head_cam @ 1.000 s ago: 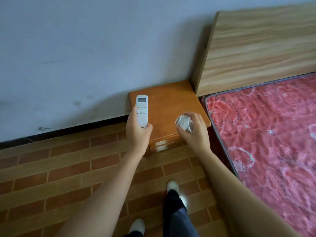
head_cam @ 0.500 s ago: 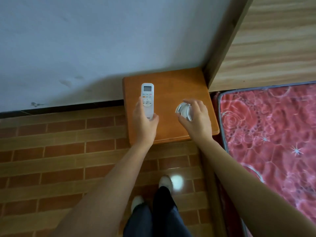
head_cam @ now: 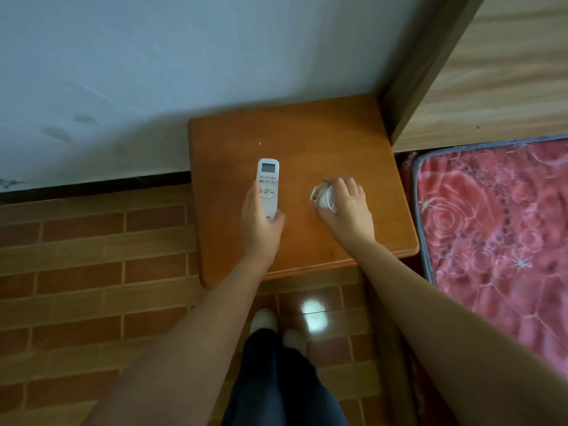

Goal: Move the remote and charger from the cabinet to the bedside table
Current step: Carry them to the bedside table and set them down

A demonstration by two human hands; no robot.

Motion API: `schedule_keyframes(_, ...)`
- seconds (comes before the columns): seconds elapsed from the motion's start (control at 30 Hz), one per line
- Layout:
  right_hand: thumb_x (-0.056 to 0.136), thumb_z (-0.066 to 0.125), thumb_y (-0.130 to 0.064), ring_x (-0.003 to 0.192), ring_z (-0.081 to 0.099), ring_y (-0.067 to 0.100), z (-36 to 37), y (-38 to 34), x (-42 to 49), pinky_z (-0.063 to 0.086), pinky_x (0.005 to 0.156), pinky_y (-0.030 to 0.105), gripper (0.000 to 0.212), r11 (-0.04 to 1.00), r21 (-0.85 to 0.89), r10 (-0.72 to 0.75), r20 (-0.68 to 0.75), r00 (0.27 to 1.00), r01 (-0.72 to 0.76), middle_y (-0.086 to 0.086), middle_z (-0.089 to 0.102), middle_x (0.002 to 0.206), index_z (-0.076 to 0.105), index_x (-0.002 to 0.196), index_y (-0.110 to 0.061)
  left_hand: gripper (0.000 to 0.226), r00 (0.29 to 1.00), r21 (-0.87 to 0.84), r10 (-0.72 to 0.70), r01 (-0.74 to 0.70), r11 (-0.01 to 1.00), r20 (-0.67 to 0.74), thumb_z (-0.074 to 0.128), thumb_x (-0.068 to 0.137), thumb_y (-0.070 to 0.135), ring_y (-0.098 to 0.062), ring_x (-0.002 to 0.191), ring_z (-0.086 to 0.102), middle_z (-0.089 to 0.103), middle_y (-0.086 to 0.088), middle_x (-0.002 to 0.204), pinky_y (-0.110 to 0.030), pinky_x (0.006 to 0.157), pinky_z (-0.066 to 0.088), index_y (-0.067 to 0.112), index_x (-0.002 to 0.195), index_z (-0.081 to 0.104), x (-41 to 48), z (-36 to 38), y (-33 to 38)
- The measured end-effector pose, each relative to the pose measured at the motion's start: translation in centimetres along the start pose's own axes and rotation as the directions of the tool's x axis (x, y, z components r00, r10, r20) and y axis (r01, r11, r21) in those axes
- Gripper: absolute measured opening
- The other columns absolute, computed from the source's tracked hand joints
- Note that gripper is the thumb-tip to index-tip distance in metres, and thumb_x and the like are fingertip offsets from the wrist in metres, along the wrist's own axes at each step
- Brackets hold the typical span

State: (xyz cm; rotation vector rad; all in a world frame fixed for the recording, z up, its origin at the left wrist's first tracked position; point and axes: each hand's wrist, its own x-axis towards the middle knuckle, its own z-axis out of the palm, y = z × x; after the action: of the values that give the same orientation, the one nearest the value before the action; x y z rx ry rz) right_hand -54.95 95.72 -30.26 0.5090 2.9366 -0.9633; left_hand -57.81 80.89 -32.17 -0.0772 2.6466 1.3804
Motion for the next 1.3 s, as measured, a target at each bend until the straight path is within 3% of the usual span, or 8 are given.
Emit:
schedule_keyframes(0.1,0.083,0.060,-0.023,0.113,0.040,0.032,1.6,1.3,0.8,0.048,0.074,0.043,0.043,0.997,-0.074,-0.026,0.031,0.999,0.028,0.012,0.047,0.122,0.045,0.123,-0.014,0.067,1.000,-0.016,-0.012,0.012,1.000,0.005,0.060,0.081,0.004,-0.024,0.125,0.040,0.042,-0.012,0.137,-0.037,0.103,0.040,0.011,0.139,0.027,1.0,1.4,-1.7)
schedule_keyframes(0.3,0.083,0.061,-0.018,0.114,0.040,0.037,4.2,2.2,2.2,0.050,0.069,0.047,0.041,0.979,-0.186,-0.079,0.042,0.996,0.085,0.017,0.047,0.125,0.046,0.119,-0.008,0.070,1.000,-0.013,-0.016,0.016,1.000,0.001,0.060,0.082,0.006,-0.025,0.131,0.033,0.038,-0.014,0.141,-0.035,0.105,0.036,0.010,0.141,0.023,2.2,3.1,-3.4)
schedule_keyframes(0.47,0.073,0.069,-0.004,0.108,0.048,0.042,5.7,2.4,2.9,0.053,0.065,0.046,0.047,0.964,-0.220,-0.154,-0.001,0.988,0.150,0.020,0.053,0.120,0.048,0.115,-0.010,0.070,1.000,0.014,0.009,-0.008,1.000,-0.022,0.062,0.081,0.005,-0.027,0.129,0.034,0.041,-0.017,0.138,-0.042,0.106,0.037,0.007,0.140,0.023,3.3,3.9,-3.6)
schedule_keyframes(0.67,0.071,0.069,-0.005,0.126,0.037,0.041,6.3,3.2,4.0,0.048,0.088,0.051,0.062,0.945,-0.251,-0.198,0.062,0.978,0.207,0.022,0.044,0.135,0.041,0.125,-0.012,0.073,1.000,0.042,-0.014,0.015,0.999,-0.023,0.062,0.082,0.007,-0.029,0.134,0.029,0.036,-0.018,0.142,-0.047,0.108,0.035,0.008,0.141,0.021,4.3,4.7,-4.1)
schedule_keyframes(0.8,0.074,0.069,-0.010,0.139,0.017,0.037,5.9,3.3,3.9,0.028,0.106,0.056,0.078,0.943,-0.247,-0.202,0.117,0.972,0.225,0.017,0.025,0.150,0.025,0.138,-0.018,0.073,1.000,0.065,-0.030,0.030,0.997,-0.006,0.061,0.083,0.006,-0.028,0.138,0.022,0.029,-0.015,0.148,-0.048,0.111,0.030,0.009,0.142,0.017,4.2,4.8,-4.4)
schedule_keyframes(0.97,0.079,0.066,-0.019,0.142,0.002,0.032,5.1,3.2,3.2,0.015,0.111,0.054,0.089,0.954,-0.239,-0.148,0.144,0.978,0.179,0.013,0.007,0.155,0.005,0.143,-0.028,0.076,0.996,0.114,-0.080,0.077,0.990,0.025,0.061,0.085,0.012,-0.026,0.141,0.013,0.020,-0.012,0.152,-0.047,0.114,0.024,0.012,0.143,0.013,4.2,4.6,-3.9)
schedule_keyframes(1.1,0.083,0.060,-0.016,0.141,0.011,0.035,4.4,3.2,2.1,0.022,0.110,0.051,0.083,0.979,-0.185,-0.067,0.110,0.992,0.086,0.016,0.009,0.154,0.003,0.143,-0.028,0.079,0.995,0.142,-0.082,0.074,0.987,0.051,0.065,0.082,0.014,-0.028,0.140,0.017,0.025,-0.013,0.150,-0.048,0.112,0.028,0.011,0.143,0.014,3.9,3.7,-3.6)
schedule_keyframes(1.3,0.086,0.058,-0.016,0.126,0.040,0.039,4.0,3.7,1.7,0.046,0.091,0.047,0.061,0.993,-0.117,-0.002,0.076,0.997,0.011,0.020,0.029,0.146,0.030,0.139,-0.028,0.077,0.996,0.185,-0.055,0.041,0.982,0.069,0.069,0.080,0.017,-0.027,0.130,0.034,0.040,-0.013,0.140,-0.047,0.102,0.042,0.013,0.140,0.022,3.3,2.8,-4.0)
